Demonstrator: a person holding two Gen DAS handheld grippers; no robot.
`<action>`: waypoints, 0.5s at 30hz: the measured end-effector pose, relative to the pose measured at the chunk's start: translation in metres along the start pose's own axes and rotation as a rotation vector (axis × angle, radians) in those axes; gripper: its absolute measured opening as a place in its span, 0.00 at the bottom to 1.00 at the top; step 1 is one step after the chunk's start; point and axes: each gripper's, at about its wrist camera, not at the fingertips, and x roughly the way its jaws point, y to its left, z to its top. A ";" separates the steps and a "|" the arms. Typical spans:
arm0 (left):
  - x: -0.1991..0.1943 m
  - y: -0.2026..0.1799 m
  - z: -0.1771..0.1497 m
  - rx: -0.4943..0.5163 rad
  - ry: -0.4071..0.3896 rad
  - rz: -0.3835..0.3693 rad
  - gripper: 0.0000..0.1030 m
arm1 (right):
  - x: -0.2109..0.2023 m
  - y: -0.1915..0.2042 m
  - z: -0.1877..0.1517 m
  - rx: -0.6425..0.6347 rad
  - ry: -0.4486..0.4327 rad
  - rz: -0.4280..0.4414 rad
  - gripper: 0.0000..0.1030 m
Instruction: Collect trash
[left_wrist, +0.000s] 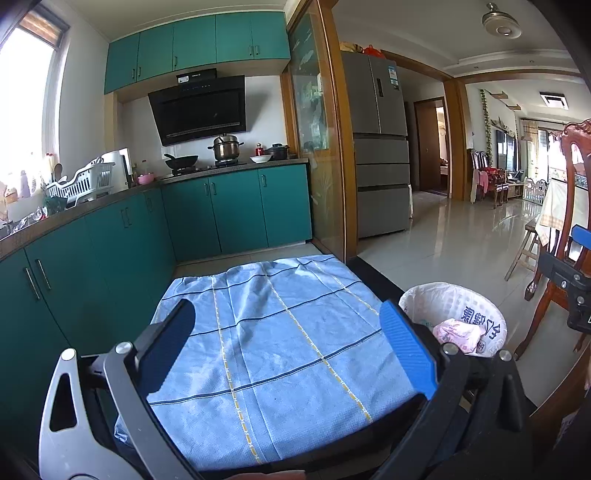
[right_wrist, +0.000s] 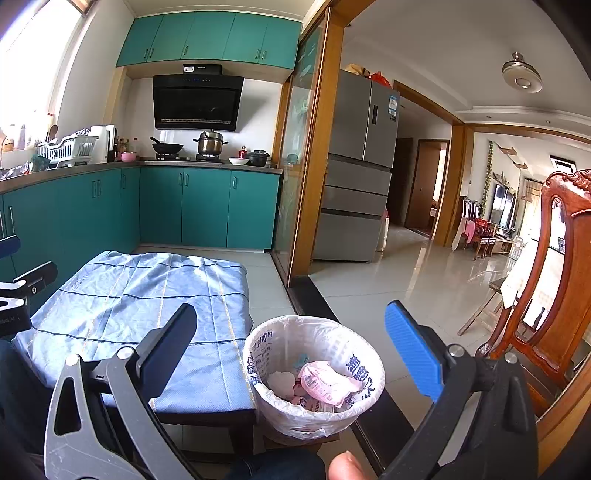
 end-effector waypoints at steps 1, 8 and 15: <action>0.000 0.000 -0.001 0.001 0.001 0.001 0.97 | 0.000 0.000 0.000 -0.001 0.002 -0.002 0.97; 0.001 0.001 -0.001 -0.002 0.006 0.001 0.97 | 0.001 0.003 -0.002 -0.003 0.004 0.002 0.97; 0.001 -0.001 -0.003 0.005 0.012 -0.004 0.97 | 0.001 0.003 -0.004 -0.004 0.008 0.002 0.97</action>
